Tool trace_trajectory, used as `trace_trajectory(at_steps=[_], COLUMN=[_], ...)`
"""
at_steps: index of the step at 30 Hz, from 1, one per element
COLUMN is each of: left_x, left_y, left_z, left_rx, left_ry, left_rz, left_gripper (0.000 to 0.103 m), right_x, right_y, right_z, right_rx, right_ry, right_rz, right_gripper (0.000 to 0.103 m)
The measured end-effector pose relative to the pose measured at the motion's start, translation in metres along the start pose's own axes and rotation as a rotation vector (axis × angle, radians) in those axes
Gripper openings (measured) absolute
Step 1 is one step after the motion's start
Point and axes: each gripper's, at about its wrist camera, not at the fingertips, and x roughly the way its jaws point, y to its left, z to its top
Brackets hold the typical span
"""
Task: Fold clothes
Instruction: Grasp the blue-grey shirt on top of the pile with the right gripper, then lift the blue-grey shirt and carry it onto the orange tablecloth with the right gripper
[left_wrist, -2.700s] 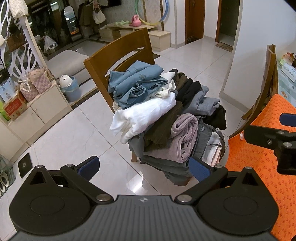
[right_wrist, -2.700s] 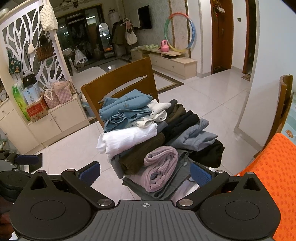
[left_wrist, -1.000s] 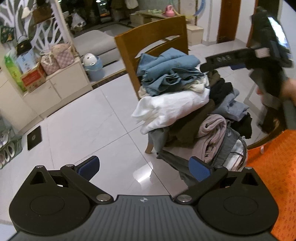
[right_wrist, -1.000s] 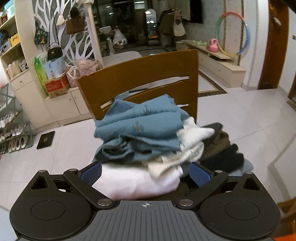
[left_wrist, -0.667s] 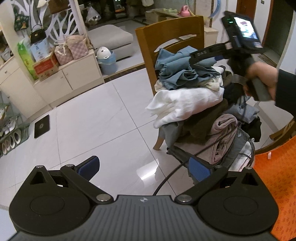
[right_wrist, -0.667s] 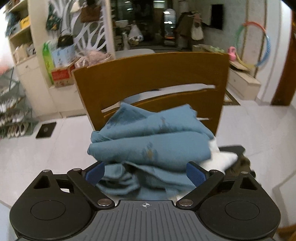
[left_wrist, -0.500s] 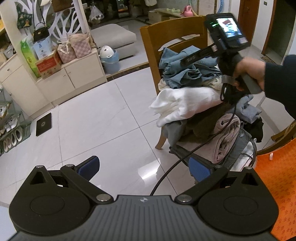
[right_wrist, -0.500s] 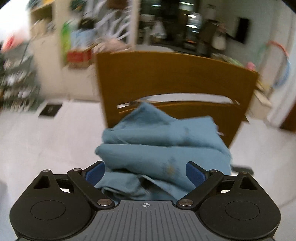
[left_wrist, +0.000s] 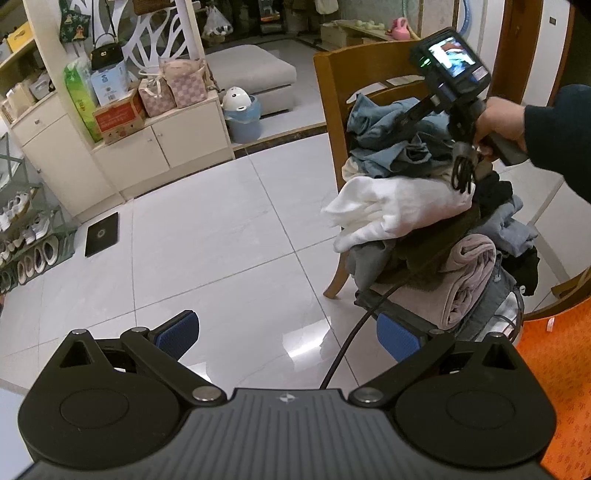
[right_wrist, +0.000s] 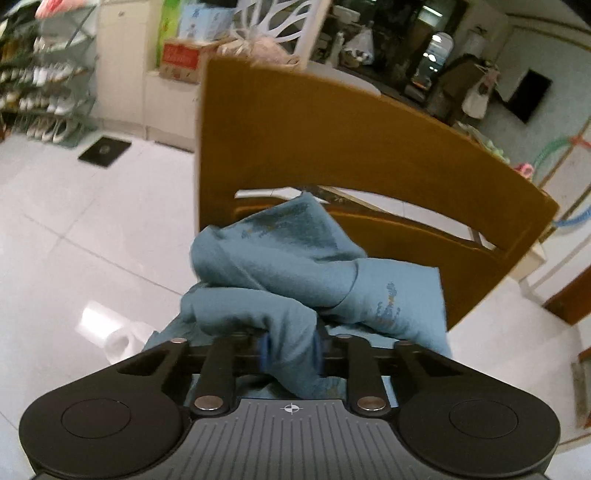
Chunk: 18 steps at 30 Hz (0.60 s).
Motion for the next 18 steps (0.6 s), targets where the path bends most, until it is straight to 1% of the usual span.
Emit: trace_trajectory(at_steps=[2,5,9,12,15,18], left_x=[-0.001,-0.003,-0.004,-0.007,-0.011,-0.015], left_y=[0.0,-0.001,-0.006,-0.01,-0.017,-0.025], left_z=[0.001,0.003,0.008,0.012,0.018,0.023], left_rx=[0.002,0.011,0.029,0.045,0.07,0.1], left_ry=[-0.008,-0.019,-0.046,-0.072,-0.104,-0.135], left_rz=[-0.011,-0.031,-0.067,-0.098,-0.139,-0.18], left_gripper=[0.103,0.103,0.103,0.103,0.103,0.103], right_x=[-0.019,-0.058,-0.125,-0.187,-0.236,-0.285], right_y=[-0.01,-0.028,-0.046,-0.057,-0.07,-0.079], right_z=[0.0,0.001,0.006,0.011,0.012,0.004], right_rx=[0.038,0.096,0.113,0.126,0.15,0.18], right_ry=[-0.021,-0.07,-0.159,-0.239,-0.284,-0.311], right_rz=[-0.005,-0.005,-0.024,-0.048,-0.064,-0.079], right_gripper=[0.02,0.018,0.017,0.017,0.017,0.016])
